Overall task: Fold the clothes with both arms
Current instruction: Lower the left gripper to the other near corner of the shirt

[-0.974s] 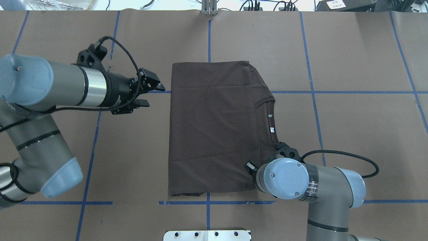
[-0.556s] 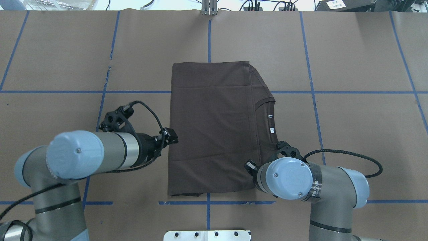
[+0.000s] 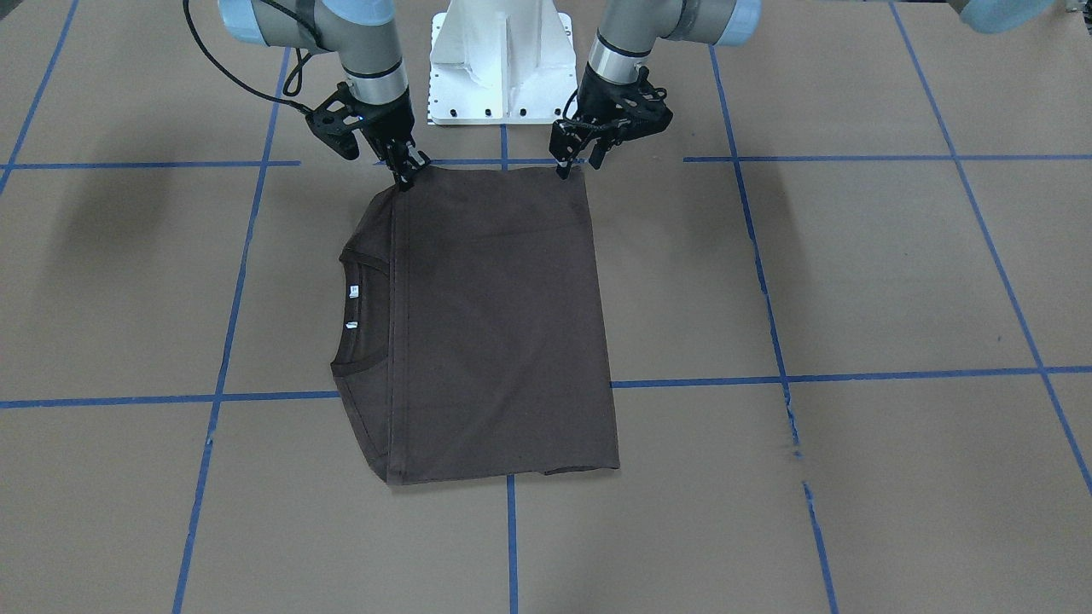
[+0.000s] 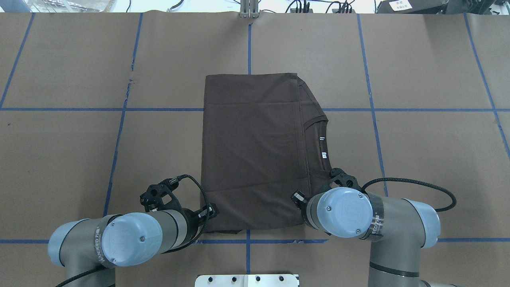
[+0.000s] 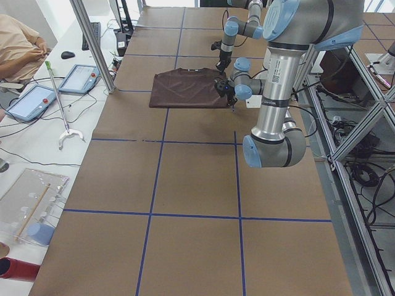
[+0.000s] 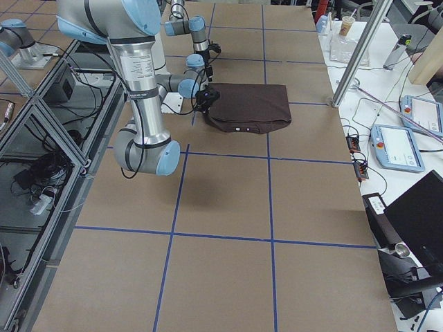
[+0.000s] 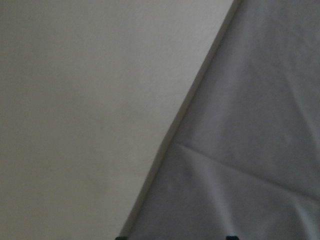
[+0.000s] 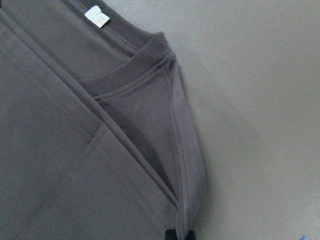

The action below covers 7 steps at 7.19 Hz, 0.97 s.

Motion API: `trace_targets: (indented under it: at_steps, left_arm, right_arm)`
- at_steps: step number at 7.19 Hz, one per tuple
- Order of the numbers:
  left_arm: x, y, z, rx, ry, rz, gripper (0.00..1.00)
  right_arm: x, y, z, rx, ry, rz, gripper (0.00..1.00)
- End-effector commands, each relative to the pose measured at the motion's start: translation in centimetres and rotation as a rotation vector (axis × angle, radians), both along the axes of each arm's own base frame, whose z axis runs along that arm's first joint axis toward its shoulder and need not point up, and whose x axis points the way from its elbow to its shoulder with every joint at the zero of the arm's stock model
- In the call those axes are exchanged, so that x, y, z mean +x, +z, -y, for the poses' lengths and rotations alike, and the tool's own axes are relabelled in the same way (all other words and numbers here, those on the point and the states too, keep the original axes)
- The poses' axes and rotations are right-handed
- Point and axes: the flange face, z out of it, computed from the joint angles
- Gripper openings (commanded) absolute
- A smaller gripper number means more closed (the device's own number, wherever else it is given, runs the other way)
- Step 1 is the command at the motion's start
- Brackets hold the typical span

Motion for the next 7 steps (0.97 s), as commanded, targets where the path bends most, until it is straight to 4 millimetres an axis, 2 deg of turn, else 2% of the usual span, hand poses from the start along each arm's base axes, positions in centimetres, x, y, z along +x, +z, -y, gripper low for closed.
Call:
trace_targets:
  at_steps: [1, 2, 5, 6, 7]
  left_arm:
    - [0.92, 0.91, -0.4, -0.004, 0.006, 0.022, 0.72]
    - [1.32, 1.49, -0.43, -0.005, 0.008, 0.034, 0.71]
    - [1.58, 1.57, -0.95, -0.006, 0.019, 0.035, 0.53]
    - [1.58, 1.55, -0.96, -0.007, 0.02, 0.034, 0.45]
    - [1.62, 1.3, -1.05, -0.006, 0.022, 0.029, 0.31]
  right_arm:
    - [-0.04, 0.07, 0.01, 0.0, 0.0, -0.002, 0.0]
    - [0.0, 0.01, 0.0, 0.0, 0.0, 0.0, 0.0]
    - [0.0, 0.01, 0.0, 0.0, 0.0, 0.0, 0.0]
    - [0.04, -0.06, -0.01, 0.0, 0.0, 0.001, 0.0]
    - [0.08, -0.12, -0.02, 0.001, 0.0, 0.003, 0.0]
